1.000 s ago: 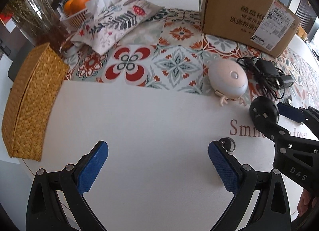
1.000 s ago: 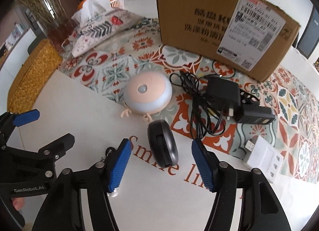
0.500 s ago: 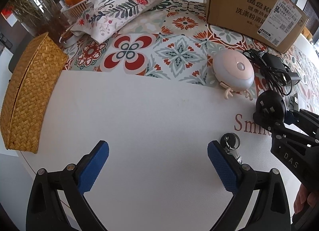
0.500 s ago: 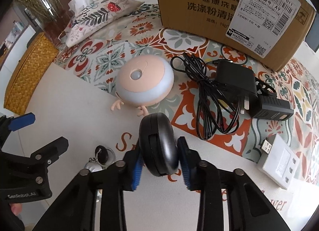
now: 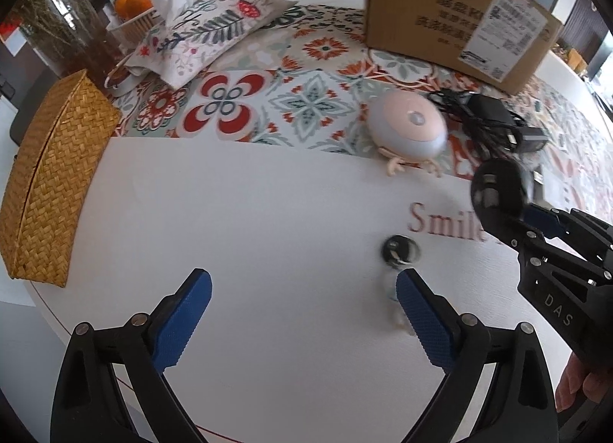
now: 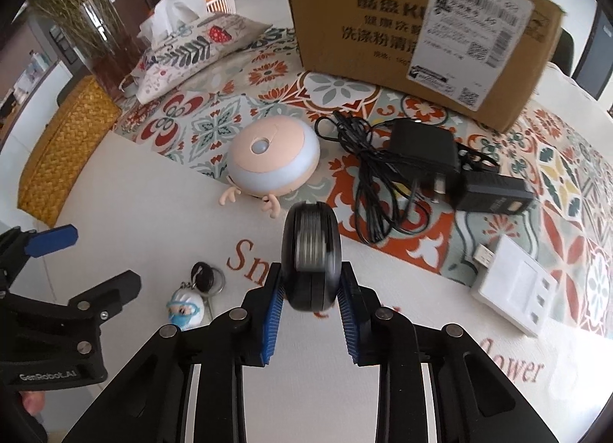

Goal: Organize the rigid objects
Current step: 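Grasp the astronaut keychain figure with the left gripper while the right gripper holds the puck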

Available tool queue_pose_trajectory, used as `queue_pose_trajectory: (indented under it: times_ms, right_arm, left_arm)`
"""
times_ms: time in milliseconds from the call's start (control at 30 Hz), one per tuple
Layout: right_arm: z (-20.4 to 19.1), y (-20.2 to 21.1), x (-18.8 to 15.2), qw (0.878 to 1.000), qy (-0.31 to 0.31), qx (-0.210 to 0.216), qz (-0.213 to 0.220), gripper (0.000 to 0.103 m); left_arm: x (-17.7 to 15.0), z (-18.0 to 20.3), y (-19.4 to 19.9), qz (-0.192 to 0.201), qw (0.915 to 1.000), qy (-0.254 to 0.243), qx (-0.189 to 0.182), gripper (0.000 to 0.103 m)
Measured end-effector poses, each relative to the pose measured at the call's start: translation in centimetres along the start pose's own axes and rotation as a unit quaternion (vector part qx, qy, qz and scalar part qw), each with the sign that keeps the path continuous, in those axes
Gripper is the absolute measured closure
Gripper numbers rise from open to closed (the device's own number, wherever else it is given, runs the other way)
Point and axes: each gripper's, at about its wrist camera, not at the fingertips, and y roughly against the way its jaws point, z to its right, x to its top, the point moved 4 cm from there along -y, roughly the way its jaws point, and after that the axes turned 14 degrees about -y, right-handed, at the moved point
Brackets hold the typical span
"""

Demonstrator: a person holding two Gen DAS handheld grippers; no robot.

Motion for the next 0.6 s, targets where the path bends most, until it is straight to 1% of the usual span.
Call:
queue_pose_trajectory:
  times_ms: [167, 233, 300, 433, 500, 533, 600]
  right_arm:
    - [0.9, 2.2, -0.3, 1.0, -0.007, 0.001, 0.021, 0.076]
    - [1.4, 2.8, -0.4, 1.0, -0.01, -0.003, 0.027, 0.076]
    - [2.0, 3.0, -0.5, 0.999, -0.021, -0.006, 0.026, 0.076]
    - [2.8, 3.8, -1.0, 0.999, -0.033, -0.004, 0.028, 0.076]
    - [3.0, 4.2, -1.3, 0.999, -0.035, -0.004, 0.029, 0.076]
    - [3.1, 4.4, -1.5, 0.999, -0.034, -0.005, 0.032, 0.076]
    - [3.2, 4.5, -1.6, 0.999, -0.034, -0.006, 0.035, 0.076]
  left_arm:
    - [0.5, 1.7, 0.2, 0.001, 0.9996, -0.011, -0.027, 0.008]
    - [0.7, 2.3, 0.1, -0.004, 0.9993, -0.014, -0.034, 0.012]
    - [0.8, 3.0, -0.1, -0.01, 0.9988, -0.021, -0.044, 0.02]
    - [0.9, 4.1, -0.3, -0.016, 0.9973, -0.027, -0.066, 0.023]
    - [1.0, 4.5, -0.4, -0.018, 0.997, -0.031, -0.069, 0.029]
    - [1.0, 4.7, -0.5, -0.02, 0.9968, -0.031, -0.072, 0.03]
    - [1.0, 4.9, -0.7, -0.025, 0.9961, -0.025, -0.081, 0.039]
